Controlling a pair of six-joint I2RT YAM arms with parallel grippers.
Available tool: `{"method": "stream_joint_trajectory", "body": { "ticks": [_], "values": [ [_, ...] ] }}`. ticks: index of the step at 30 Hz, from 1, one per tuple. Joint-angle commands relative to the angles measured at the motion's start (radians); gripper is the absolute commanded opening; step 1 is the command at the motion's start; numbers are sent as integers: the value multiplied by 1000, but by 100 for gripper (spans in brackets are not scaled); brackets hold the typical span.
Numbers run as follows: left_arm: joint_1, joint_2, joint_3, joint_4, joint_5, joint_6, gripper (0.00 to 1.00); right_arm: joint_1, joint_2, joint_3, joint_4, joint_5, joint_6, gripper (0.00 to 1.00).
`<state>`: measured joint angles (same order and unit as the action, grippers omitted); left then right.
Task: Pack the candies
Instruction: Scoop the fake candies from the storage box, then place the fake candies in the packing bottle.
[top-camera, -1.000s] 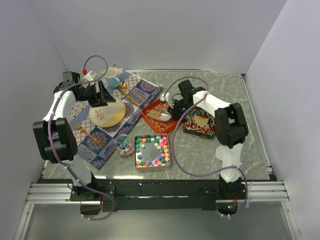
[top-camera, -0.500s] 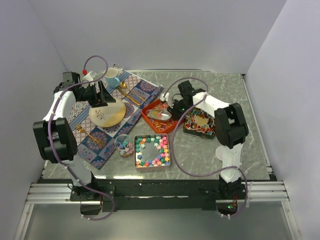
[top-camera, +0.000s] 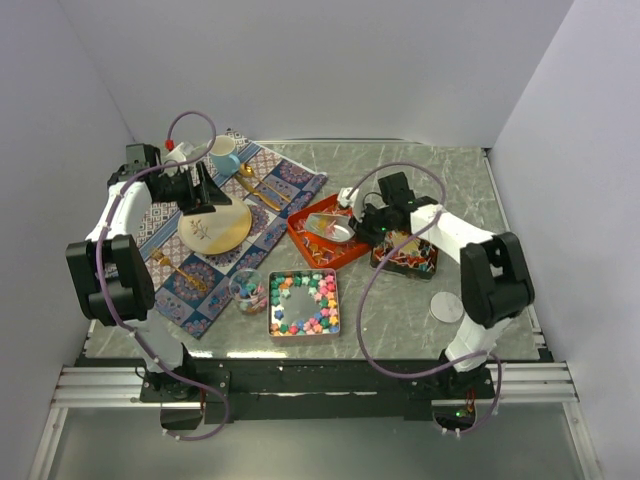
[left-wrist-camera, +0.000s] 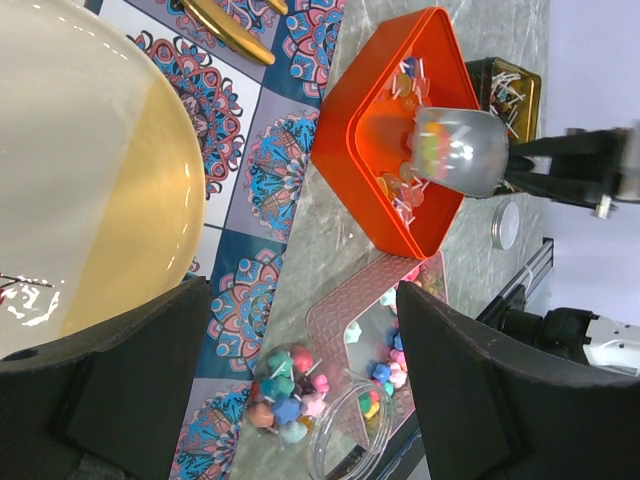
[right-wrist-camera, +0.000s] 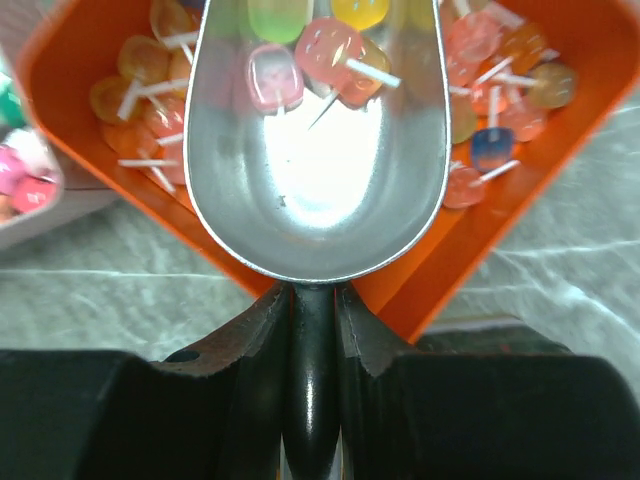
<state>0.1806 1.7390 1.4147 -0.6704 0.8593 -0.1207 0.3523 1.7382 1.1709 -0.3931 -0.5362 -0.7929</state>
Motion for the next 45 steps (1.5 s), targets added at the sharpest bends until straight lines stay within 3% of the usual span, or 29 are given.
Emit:
{"method": "stream_joint_trajectory", "body": {
  "ticks": [1, 9, 16, 23, 33, 41, 45],
  "values": [
    [-4, -2, 61, 23, 33, -11, 80, -6, -143, 4, 87, -56, 53, 0],
    [2, -78, 64, 17, -104, -80, 80, 82, -250, 203, -199, 38, -45, 0],
    [57, -223, -3, 60, -175, -166, 82, 319, -263, 351, -465, 183, -86, 0],
    [157, -331, -65, 112, -105, -226, 81, 477, -175, 450, -540, 298, -57, 0],
    [172, -512, -207, 178, -91, -278, 82, 626, 49, 619, -651, 484, -88, 0],
    [215, -573, -263, 190, -77, -292, 82, 718, 100, 687, -704, 608, -193, 0],
    [223, -607, -299, 235, -60, -318, 82, 772, 107, 702, -756, 743, -250, 0]
  ]
}}
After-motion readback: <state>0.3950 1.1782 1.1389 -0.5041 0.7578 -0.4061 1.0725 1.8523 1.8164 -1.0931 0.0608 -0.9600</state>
